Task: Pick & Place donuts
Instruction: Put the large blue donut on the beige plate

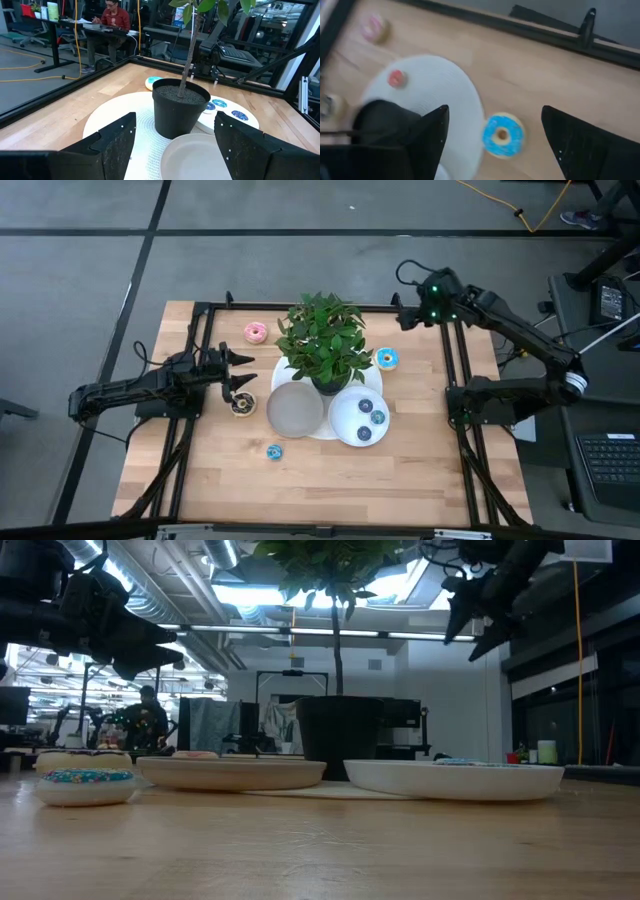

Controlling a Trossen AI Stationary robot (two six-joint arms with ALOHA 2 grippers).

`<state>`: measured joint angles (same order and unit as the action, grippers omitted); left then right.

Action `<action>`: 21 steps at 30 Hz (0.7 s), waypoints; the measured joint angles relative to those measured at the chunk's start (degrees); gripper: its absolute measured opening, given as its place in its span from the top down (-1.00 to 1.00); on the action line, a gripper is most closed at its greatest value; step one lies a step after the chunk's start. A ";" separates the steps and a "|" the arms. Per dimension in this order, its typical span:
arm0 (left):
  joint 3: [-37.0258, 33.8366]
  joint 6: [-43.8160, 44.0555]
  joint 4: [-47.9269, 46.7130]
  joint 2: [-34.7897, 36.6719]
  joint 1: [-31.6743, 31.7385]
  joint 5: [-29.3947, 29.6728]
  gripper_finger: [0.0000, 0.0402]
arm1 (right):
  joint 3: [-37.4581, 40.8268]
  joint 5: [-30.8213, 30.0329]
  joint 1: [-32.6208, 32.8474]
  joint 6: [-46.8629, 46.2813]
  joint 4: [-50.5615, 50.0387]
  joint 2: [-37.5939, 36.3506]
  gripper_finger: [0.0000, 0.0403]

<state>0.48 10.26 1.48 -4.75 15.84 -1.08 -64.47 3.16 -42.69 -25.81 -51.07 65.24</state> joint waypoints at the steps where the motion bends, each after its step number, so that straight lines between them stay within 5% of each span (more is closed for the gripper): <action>1: -0.01 -0.02 0.00 0.00 0.02 0.01 -0.30 | 0.02 0.02 -0.24 1.32 -0.77 0.36 -0.57; 11: 0.01 0.00 0.00 0.00 0.00 0.00 -0.30 | 10.78 3.65 -2.90 9.02 3.00 0.83 -0.57; 21: -0.01 -0.02 0.00 0.00 0.02 0.00 -0.30 | 20.57 6.49 -5.54 5.04 12.29 0.84 -0.57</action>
<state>0.47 10.24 1.48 -4.75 15.86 -1.08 -43.90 9.66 -48.23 -20.77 -38.78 66.08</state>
